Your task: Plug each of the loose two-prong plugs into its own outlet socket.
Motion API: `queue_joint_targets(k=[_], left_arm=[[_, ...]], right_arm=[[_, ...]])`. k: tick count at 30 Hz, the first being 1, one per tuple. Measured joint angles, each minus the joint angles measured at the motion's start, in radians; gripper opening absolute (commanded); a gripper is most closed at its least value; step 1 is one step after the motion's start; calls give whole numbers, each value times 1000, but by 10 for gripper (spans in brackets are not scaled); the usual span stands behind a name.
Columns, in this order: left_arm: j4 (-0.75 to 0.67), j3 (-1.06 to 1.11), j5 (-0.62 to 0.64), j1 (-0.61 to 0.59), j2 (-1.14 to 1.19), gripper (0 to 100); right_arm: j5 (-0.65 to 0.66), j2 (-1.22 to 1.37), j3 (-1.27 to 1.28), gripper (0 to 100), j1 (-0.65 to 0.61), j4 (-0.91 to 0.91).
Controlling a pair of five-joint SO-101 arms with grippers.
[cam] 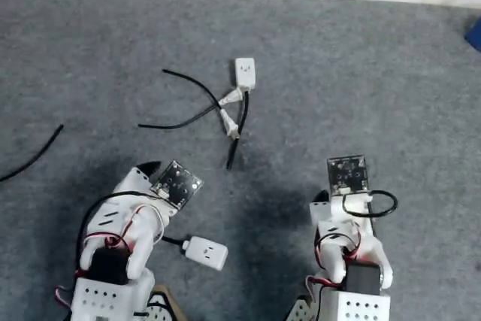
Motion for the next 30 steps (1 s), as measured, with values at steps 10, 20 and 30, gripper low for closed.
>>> queue_joint_targets(k=[10,20,30], left_arm=[[89,-81,92,-37,0,151],[483,-577,92,101,224,152],[787,-1185,-117,192,1324,152]], right_arm=[[-17,173,-219,121,-48,48],[-63,842,-509,121,-126,-41],[-149,1289,-609,121,-114,-130]])
